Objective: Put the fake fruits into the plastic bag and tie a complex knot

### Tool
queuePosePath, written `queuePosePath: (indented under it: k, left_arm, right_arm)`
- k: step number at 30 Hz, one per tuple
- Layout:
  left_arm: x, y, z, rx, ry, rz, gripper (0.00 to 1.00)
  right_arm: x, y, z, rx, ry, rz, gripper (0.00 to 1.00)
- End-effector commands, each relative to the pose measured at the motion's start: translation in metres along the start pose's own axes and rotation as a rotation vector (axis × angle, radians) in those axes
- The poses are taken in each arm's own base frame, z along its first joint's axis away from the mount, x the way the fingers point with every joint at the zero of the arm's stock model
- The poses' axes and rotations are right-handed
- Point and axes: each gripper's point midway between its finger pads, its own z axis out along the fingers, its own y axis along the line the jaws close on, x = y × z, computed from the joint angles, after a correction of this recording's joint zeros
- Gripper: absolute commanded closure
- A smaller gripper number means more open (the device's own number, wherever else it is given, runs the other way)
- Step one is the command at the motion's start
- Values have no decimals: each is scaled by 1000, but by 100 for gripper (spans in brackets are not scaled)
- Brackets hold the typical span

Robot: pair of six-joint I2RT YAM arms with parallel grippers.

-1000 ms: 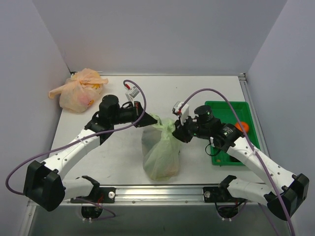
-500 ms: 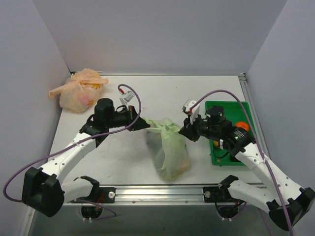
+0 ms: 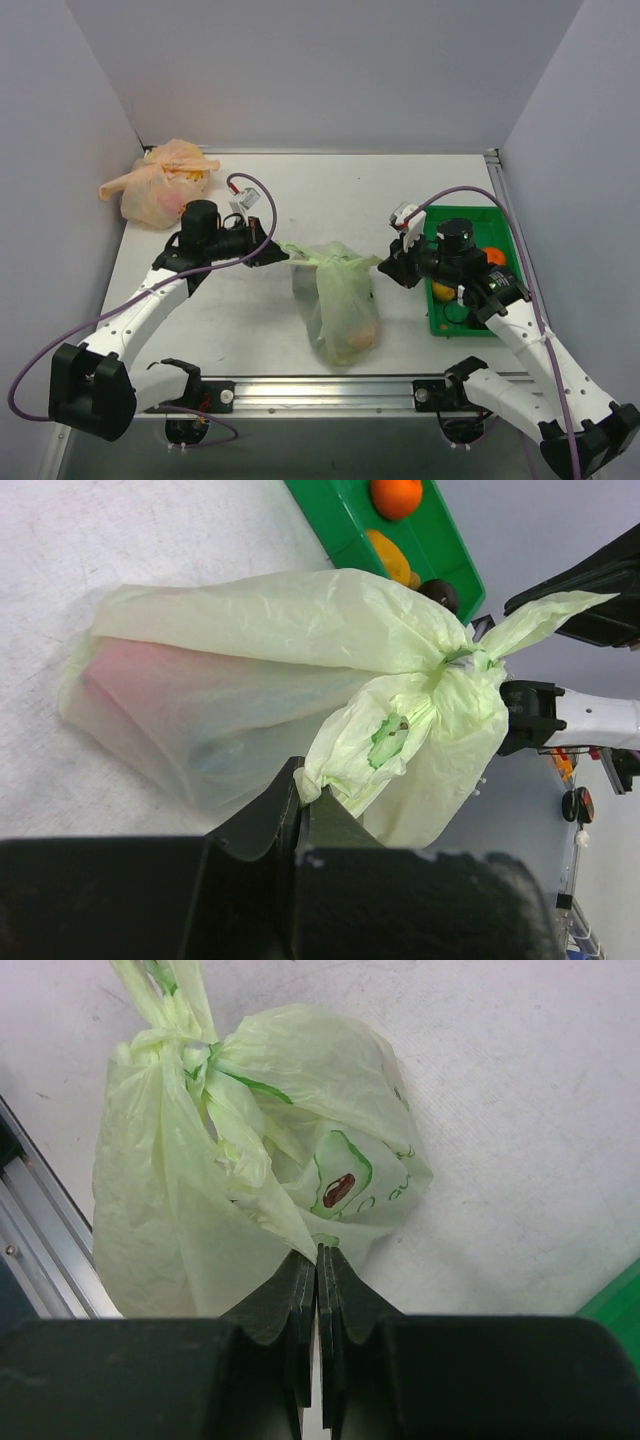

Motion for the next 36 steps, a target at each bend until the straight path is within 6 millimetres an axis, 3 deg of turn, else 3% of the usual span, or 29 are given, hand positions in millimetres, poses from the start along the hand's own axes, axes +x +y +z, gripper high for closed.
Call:
queuePosePath:
  k: [1, 6, 13, 14, 16, 17, 18, 19, 20, 22, 23, 29, 36]
  left_arm:
    - [-21, 23, -19, -94, -53, 73, 100]
    - [-33, 24, -28, -85, -61, 126, 100]
    - [-37, 5, -30, 6, -31, 195, 98]
    - [-34, -2, -30, 42, -21, 199, 84]
    - [-35, -12, -31, 74, -29, 203, 65]
    - [-36, -16, -33, 87, -38, 201, 58]
    - [-37, -20, -35, 97, -56, 213, 44]
    - [-39, -23, -36, 97, -71, 199, 40]
    - [-39, -25, -38, 98, -81, 194, 34]
    - [-39, -28, -41, 101, -106, 197, 22]
    - [-40, -30, -42, 102, -112, 199, 16]
    - [-41, -33, -46, 90, -116, 183, 9]
    - [-44, -27, -48, 60, -100, 145, 3]
  right_arm:
    - [8, -31, -11, 134, 15, 55, 100]
    - [17, -35, -12, 142, 22, 115, 100]
    - [34, -6, -8, 1, 25, 142, 100]
    - [34, -1, -8, -25, 23, 143, 100]
    - [30, 1, -11, -40, 34, 142, 98]
    - [27, 0, -13, -29, 33, 152, 81]
    - [20, -1, -15, -28, 25, 156, 73]
    - [6, 1, -20, -30, -4, 154, 65]
    - [0, 3, -22, -40, -18, 157, 45]
    - [-20, 15, -28, -100, -77, 150, 31]
    - [-25, 19, -28, -123, -88, 144, 17]
    - [-39, 30, -18, -224, -77, -20, 9]
    - [-30, 41, 9, -293, 7, -182, 5]
